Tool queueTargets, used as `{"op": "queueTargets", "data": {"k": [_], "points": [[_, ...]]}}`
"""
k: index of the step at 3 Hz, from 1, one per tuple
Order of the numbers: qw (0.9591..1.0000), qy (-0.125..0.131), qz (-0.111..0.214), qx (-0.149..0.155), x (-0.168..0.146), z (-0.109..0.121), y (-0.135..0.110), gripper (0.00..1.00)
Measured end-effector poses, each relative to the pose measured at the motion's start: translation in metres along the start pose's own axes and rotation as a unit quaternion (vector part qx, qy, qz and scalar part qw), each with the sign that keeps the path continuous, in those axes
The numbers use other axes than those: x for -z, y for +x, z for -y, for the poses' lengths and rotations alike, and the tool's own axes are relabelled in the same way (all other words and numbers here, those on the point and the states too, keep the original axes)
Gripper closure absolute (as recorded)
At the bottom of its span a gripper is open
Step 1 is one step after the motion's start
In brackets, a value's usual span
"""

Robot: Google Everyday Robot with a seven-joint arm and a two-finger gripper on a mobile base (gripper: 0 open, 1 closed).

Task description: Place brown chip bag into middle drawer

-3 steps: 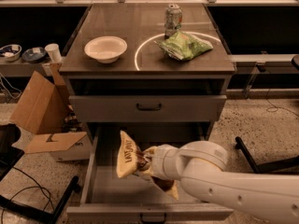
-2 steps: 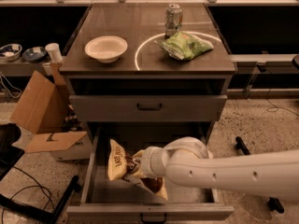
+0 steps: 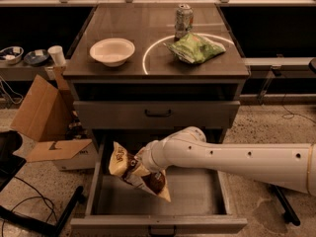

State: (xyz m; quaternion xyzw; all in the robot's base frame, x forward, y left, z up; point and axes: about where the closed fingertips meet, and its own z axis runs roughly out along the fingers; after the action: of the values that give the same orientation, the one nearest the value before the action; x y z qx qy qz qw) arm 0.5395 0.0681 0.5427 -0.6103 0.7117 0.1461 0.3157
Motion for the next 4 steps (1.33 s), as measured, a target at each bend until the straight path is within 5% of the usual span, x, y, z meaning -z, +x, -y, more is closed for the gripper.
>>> {"op": "queueTargets", "data": {"k": [2, 4], "points": [[1.0000, 0.001, 0.000, 0.001, 0.000, 0.000, 0.000, 0.00], [0.9998, 0.018, -0.004, 0.008, 0.030, 0.004, -0.011, 0.00]]}}
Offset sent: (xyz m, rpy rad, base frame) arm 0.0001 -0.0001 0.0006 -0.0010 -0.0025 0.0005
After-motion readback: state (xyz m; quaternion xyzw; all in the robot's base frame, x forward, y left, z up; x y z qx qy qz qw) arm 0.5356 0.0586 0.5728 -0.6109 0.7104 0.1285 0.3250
